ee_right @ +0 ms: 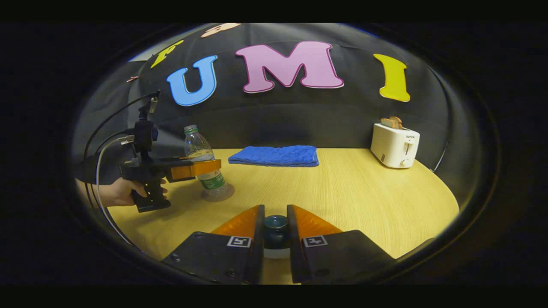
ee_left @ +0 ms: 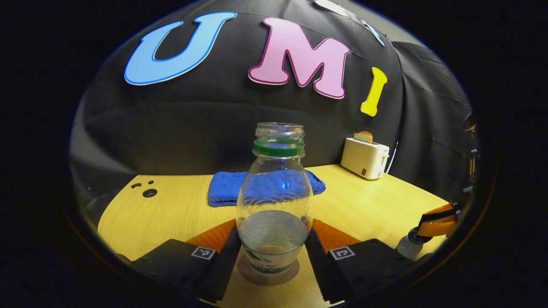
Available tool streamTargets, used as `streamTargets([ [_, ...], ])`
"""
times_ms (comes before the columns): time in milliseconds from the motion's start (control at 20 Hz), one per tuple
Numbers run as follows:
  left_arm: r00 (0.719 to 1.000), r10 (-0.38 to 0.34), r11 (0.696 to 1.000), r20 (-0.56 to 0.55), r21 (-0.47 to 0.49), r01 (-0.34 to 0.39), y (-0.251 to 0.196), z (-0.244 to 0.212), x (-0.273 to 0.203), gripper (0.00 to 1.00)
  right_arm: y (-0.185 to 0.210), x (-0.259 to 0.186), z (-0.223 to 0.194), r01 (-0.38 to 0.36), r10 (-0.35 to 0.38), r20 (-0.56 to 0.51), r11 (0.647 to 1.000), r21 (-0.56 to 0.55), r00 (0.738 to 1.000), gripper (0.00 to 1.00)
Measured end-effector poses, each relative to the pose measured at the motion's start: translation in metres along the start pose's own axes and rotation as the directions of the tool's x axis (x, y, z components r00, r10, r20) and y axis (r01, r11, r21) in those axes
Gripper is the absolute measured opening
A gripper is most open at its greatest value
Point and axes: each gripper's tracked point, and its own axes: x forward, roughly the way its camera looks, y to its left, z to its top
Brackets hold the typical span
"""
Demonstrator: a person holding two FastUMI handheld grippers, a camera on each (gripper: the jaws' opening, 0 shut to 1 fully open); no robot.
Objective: Open the teacup lid with one hand, grasp the water bottle and pour water into the teacup with the other hand; after pouring, place the water bottle on the coaster and then close the teacup lid.
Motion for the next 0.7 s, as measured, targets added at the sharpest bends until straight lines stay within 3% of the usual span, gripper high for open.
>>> streamTargets([
  [50,1.0,0.01,1.0,-0.017,0.003,-0.01,0.001,-0.004,-0.002,0.82,0.0,-0.001,0.001,-0.002,0.002,0.004,1.0,0.003,1.0,0.29],
  [200,0.999,0.041,0.999,-0.023,0.005,-0.041,0.004,-0.006,-0.008,0.98,0.0,-0.003,0.003,-0.006,0.006,0.009,1.0,-0.003,1.0,0.24],
  [300,0.999,0.042,0.999,-0.034,-0.01,-0.042,0.003,-0.009,-0.014,0.98,-0.001,-0.006,0.003,-0.008,0.008,0.01,1.0,-0.008,1.0,0.29],
  [450,0.993,0.071,0.997,-0.099,-0.007,-0.072,0.008,-0.024,-0.027,0.98,-0.001,-0.009,0.004,-0.011,0.011,0.009,1.0,-0.012,1.0,0.24],
  [550,0.992,0.078,0.996,-0.103,-0.037,-0.082,0.007,-0.027,-0.042,0.98,-0.002,-0.009,0.002,-0.012,0.012,0.008,1.0,-0.017,1.0,0.29],
  [700,0.988,0.124,0.991,-0.092,-0.037,-0.127,0.015,-0.031,-0.079,0.98,-0.006,-0.007,-0.007,0.0,0.0,0.001,0.999,-0.032,1.0,0.29],
])
